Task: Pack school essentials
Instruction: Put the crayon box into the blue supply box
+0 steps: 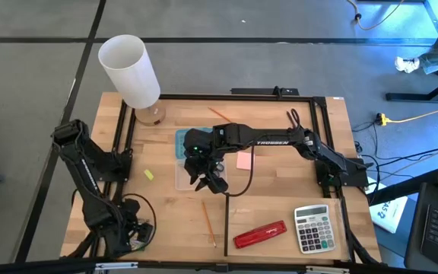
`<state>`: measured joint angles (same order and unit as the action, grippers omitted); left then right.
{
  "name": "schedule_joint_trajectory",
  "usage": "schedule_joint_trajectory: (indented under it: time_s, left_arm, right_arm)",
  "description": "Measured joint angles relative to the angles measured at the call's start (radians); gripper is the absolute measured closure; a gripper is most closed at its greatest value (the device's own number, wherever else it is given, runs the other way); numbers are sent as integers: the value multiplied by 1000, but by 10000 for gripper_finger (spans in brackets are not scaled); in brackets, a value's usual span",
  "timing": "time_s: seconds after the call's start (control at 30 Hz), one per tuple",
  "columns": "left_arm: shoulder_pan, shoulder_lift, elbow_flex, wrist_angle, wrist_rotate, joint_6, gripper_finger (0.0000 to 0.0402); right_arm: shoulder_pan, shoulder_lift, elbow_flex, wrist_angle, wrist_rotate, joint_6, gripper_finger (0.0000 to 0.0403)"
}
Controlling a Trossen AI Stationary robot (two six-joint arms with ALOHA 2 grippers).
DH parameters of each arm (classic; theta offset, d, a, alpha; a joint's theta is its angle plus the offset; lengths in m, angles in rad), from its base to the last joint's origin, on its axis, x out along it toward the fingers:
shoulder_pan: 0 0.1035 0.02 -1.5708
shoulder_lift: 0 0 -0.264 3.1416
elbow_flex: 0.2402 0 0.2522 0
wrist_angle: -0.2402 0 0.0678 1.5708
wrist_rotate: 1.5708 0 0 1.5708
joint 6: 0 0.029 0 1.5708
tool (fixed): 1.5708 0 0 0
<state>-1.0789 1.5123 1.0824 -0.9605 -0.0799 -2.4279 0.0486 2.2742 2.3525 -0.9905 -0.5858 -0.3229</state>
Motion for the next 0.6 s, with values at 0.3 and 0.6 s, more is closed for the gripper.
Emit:
schedule_joint_trajectory:
  time_s: [0.3,0.6]
  left_arm:
    - [3,83,0,40,58,0,3]
    - [7,138,0,68,110,-21,2]
  right_arm:
    - [0,0,0,0,0,0,262]
    - [0,0,0,0,0,0,262]
